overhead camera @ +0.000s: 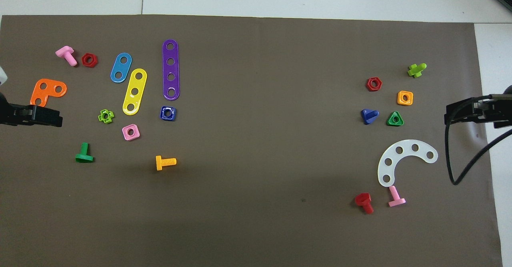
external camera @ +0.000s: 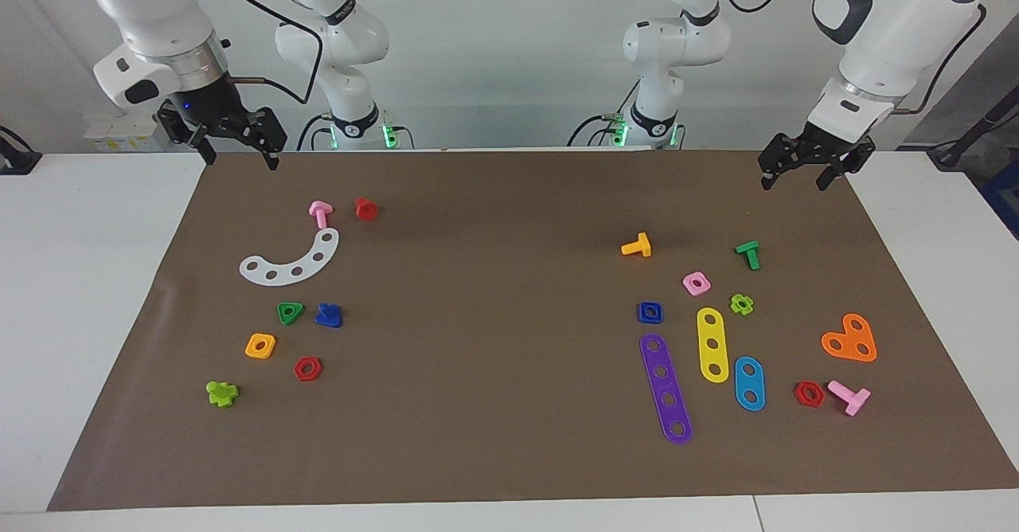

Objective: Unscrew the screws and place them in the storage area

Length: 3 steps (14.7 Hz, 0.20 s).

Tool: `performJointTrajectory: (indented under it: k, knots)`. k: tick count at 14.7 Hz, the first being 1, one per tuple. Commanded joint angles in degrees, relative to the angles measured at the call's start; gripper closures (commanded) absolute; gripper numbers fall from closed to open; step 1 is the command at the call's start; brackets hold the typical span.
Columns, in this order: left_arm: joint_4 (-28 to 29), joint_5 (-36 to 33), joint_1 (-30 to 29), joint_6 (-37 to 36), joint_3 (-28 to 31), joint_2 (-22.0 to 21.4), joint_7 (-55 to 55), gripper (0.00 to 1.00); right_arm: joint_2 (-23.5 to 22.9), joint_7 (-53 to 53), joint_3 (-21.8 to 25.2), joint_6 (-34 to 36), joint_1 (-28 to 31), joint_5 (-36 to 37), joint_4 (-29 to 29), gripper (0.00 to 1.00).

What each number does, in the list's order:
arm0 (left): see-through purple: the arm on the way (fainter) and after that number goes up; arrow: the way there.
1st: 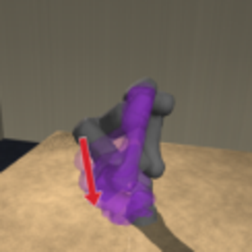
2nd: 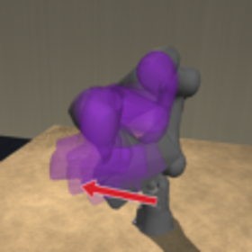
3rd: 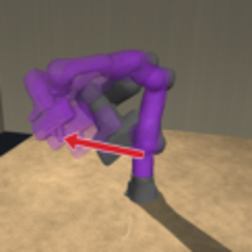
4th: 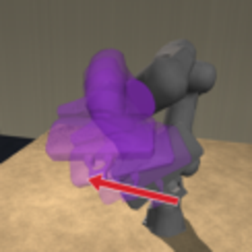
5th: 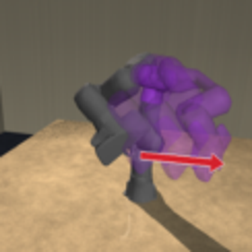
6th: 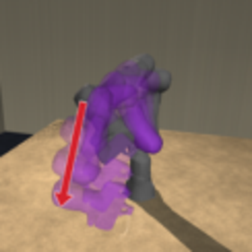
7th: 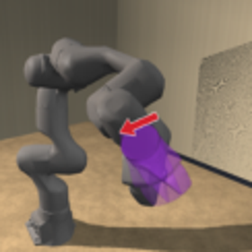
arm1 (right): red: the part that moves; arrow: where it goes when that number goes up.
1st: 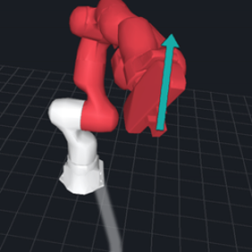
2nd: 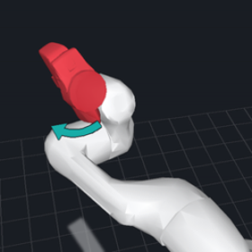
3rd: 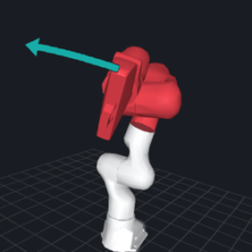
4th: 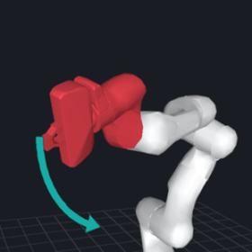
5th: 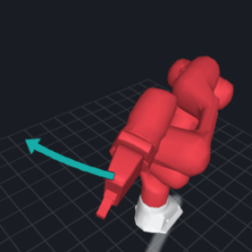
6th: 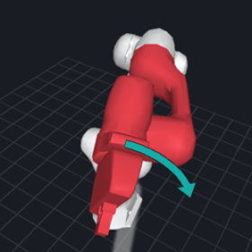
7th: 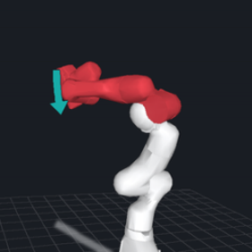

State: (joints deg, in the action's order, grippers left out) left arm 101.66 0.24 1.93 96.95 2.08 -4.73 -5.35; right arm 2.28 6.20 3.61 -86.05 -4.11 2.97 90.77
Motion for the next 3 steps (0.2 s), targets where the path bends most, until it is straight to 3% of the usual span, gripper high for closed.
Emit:
performJointTrajectory:
  k: [1,3]
  knots:
    - [1.3,0.6,-0.1,0.4,0.1,-1.4,0.4,0.0,1.2,-0.8,-0.3,-0.6,0.8,-1.7,1.2,0.0]
    - [1.3,0.6,-0.1,0.4,0.1,-1.4,0.5,0.0,1.2,-0.8,-0.2,-0.6,0.8,-1.8,1.2,0.0]
